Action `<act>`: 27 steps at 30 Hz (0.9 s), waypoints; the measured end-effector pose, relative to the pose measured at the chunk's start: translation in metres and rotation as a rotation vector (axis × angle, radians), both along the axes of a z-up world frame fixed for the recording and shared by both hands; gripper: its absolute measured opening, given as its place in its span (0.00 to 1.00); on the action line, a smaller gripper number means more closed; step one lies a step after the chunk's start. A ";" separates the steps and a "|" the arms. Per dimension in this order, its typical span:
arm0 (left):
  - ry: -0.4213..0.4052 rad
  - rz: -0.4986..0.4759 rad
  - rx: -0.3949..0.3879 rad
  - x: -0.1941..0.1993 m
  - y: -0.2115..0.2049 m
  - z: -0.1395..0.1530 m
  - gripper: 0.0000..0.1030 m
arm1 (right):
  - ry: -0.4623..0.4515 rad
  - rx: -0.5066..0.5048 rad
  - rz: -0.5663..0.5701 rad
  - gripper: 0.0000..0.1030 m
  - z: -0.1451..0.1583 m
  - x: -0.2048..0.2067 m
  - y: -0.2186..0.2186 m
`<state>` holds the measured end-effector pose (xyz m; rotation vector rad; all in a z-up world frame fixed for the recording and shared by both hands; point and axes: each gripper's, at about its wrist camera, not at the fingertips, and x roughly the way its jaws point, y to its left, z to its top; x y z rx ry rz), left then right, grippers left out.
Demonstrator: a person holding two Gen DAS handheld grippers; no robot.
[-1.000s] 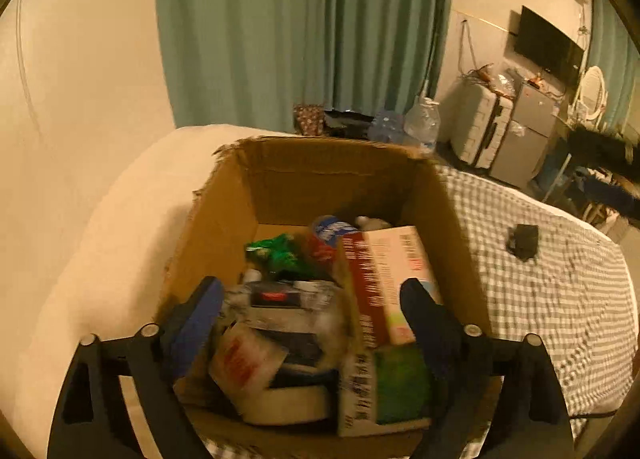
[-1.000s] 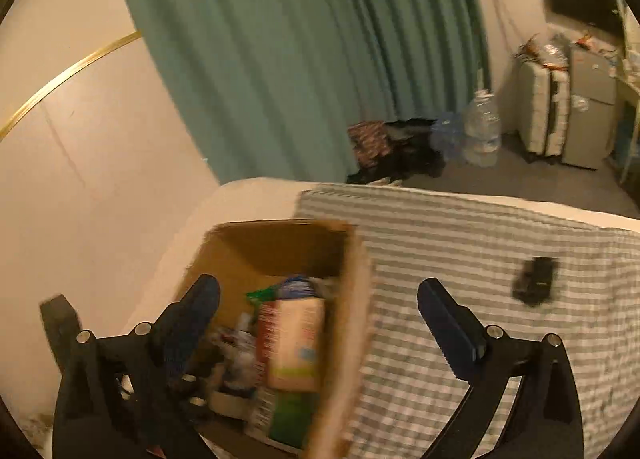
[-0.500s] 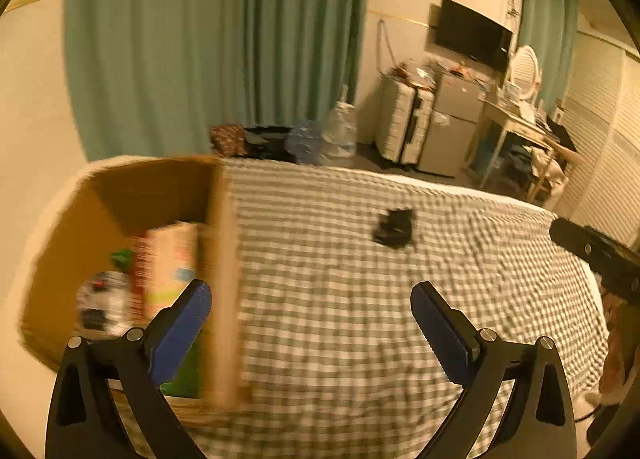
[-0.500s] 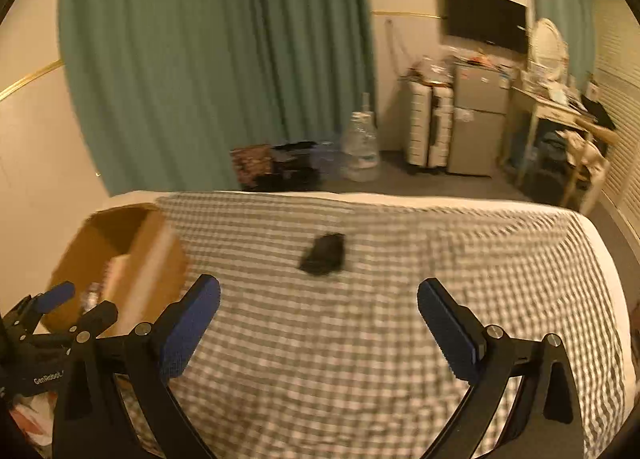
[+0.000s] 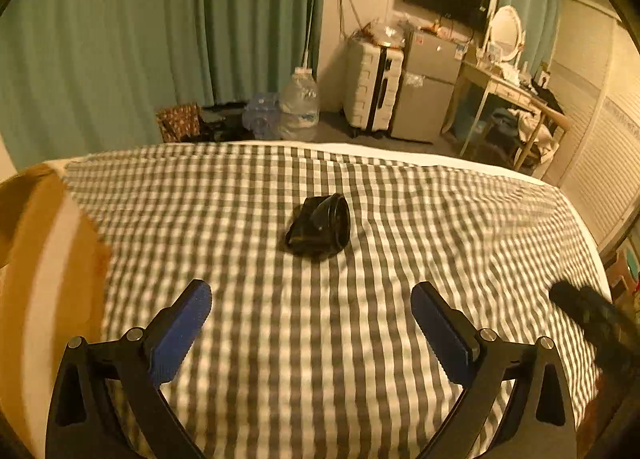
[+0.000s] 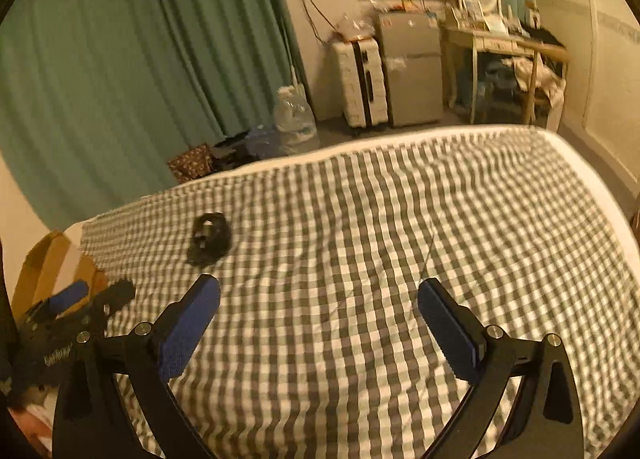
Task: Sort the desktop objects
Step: 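Move the left tool to the black case and grasp it, then grasp the case's strap loop with the right tool while the left holds the case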
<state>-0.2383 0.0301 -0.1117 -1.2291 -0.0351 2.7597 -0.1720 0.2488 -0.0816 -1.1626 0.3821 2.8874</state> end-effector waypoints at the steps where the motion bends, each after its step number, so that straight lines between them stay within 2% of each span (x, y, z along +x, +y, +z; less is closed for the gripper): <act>1: -0.010 0.009 0.006 -0.016 0.001 -0.007 0.99 | -0.009 -0.009 -0.004 0.97 -0.007 -0.005 0.002; 5: -0.021 0.012 0.010 -0.058 0.005 -0.032 0.99 | -0.044 -0.045 -0.013 0.97 -0.038 -0.022 0.009; 6: -0.023 0.006 0.013 -0.068 0.006 -0.038 0.98 | -0.053 -0.051 -0.009 0.97 -0.044 -0.026 0.010; 7: -0.027 -0.009 0.017 -0.077 0.007 -0.043 0.93 | -0.067 -0.048 -0.005 0.97 -0.051 -0.031 0.011; 9: -0.038 -0.019 -0.005 -0.091 0.007 -0.051 0.64 | -0.089 -0.044 0.008 0.97 -0.060 -0.037 0.011; 10: -0.058 -0.034 -0.011 -0.098 0.007 -0.056 0.33 | -0.097 -0.053 0.023 0.97 -0.065 -0.040 0.011; 11: -0.081 -0.053 -0.001 -0.105 0.006 -0.060 0.19 | -0.102 -0.062 0.033 0.97 -0.068 -0.043 0.010; 12: -0.083 -0.053 0.000 -0.106 0.004 -0.062 0.17 | -0.104 -0.064 0.040 0.97 -0.070 -0.045 0.009; 15: -0.025 -0.061 0.017 -0.097 -0.005 -0.054 0.08 | -0.101 -0.050 0.072 0.97 -0.071 -0.053 -0.002; 19: 0.060 -0.060 0.058 -0.069 -0.032 -0.034 0.08 | -0.069 -0.026 0.160 0.97 -0.064 -0.066 -0.029; 21: 0.054 -0.061 0.087 -0.062 -0.047 -0.035 0.08 | -0.059 -0.013 0.210 0.96 -0.062 -0.073 -0.047; 27: 0.063 0.022 0.004 -0.038 -0.098 -0.054 0.08 | -0.041 0.018 0.316 0.96 -0.069 -0.088 -0.093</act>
